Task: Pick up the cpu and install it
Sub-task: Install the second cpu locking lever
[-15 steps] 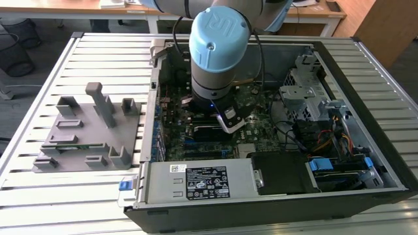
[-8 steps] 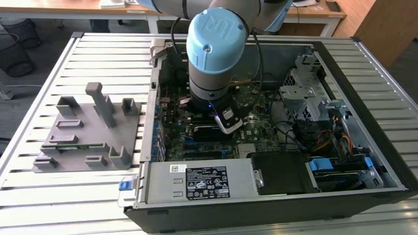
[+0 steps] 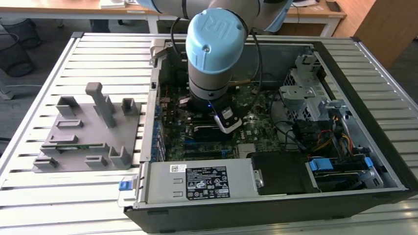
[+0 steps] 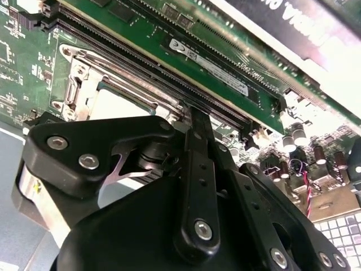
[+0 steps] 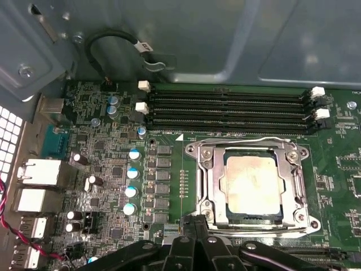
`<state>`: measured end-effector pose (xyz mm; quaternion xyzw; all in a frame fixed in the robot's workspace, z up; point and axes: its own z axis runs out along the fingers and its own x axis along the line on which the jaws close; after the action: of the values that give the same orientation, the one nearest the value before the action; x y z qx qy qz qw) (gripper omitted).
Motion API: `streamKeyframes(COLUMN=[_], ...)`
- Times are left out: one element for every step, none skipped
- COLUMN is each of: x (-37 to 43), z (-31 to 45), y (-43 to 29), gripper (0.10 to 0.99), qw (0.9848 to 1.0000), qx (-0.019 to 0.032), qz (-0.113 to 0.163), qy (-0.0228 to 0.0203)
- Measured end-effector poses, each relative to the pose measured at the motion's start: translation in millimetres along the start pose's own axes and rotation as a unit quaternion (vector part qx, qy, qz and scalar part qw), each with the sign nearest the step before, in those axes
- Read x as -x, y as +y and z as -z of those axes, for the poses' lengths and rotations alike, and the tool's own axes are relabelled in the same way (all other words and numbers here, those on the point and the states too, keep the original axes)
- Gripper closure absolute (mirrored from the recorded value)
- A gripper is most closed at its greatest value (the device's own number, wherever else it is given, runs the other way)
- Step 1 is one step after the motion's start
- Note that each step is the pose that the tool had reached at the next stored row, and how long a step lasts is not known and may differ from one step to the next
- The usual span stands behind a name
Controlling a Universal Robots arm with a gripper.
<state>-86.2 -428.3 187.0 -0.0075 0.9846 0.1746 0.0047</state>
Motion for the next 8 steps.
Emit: streamKeyframes(x=[0.0,0.0,0.0,-0.1,-0.2,-0.4,-0.5,-0.5], z=[-0.4,-0.9,-1.2,-1.4,-1.6,-1.6,-1.5,-1.3], y=[0.8,1.5,2.0,2.3,2.4,2.5,2.5,2.7], gripper=[0.980,0.980,0.980,0.980,0.980,0.980,0.980,0.980], qw=[1.0000,1.0000,1.0000,1.0000,1.0000,1.0000,1.0000,1.0000], qx=[0.0000,0.0000,0.0000,0.0000,0.0001,0.0000,0.0000,-0.0001], qz=[0.000,0.000,0.000,0.000,0.000,0.000,0.000,0.000], qy=[0.0000,0.0000,0.0000,0.0000,0.0000,0.0000,0.0001,0.0001])
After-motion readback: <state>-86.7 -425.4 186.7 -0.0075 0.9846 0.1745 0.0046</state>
